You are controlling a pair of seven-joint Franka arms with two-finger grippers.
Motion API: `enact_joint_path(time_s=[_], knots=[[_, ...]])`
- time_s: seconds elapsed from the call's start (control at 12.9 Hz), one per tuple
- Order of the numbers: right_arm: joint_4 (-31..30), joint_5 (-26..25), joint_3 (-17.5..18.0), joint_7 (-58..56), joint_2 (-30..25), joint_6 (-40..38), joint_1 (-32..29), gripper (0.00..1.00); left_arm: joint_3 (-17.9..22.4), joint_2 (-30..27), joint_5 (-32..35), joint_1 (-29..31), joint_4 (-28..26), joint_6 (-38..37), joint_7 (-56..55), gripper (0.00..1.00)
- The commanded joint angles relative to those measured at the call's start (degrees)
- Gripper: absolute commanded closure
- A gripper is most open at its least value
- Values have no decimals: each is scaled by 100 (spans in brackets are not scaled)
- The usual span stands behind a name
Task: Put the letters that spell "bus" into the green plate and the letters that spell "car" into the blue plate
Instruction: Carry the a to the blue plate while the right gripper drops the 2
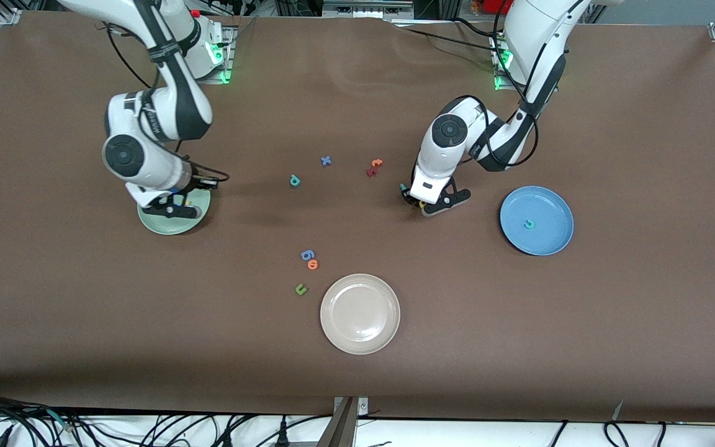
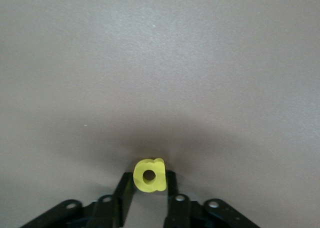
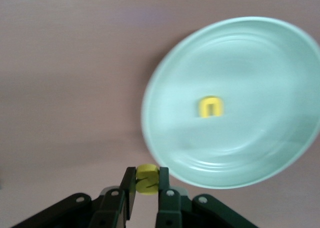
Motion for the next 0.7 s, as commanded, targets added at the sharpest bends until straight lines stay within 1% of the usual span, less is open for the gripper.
enact_joint_path(time_s=[0.0,0.23,0.31,0.39,0.47,0.54,0.62], knots=[[-70,73,-220,-453,273,-84,-32,100,9,70,203,-4,-35,138,-39,80],[-114,73,-247,-831,633,4,-216,100,9,52,203,-4,0,-20,-30,81],[-123,73,-247,-919,704,39,-269,95,17,52,203,-4,9,-29,-30,83],[-123,73,-247,-920,713,48,-287,82,17,52,203,-4,18,-47,-21,83],[-114,82,-247,-920,713,48,-287,50,17,35,203,5,70,-169,-21,84],[-88,108,-247,-911,696,57,-287,25,26,26,212,5,183,-422,66,84],[-70,248,-238,-894,635,57,-287,15,44,26,229,40,402,-842,328,87]])
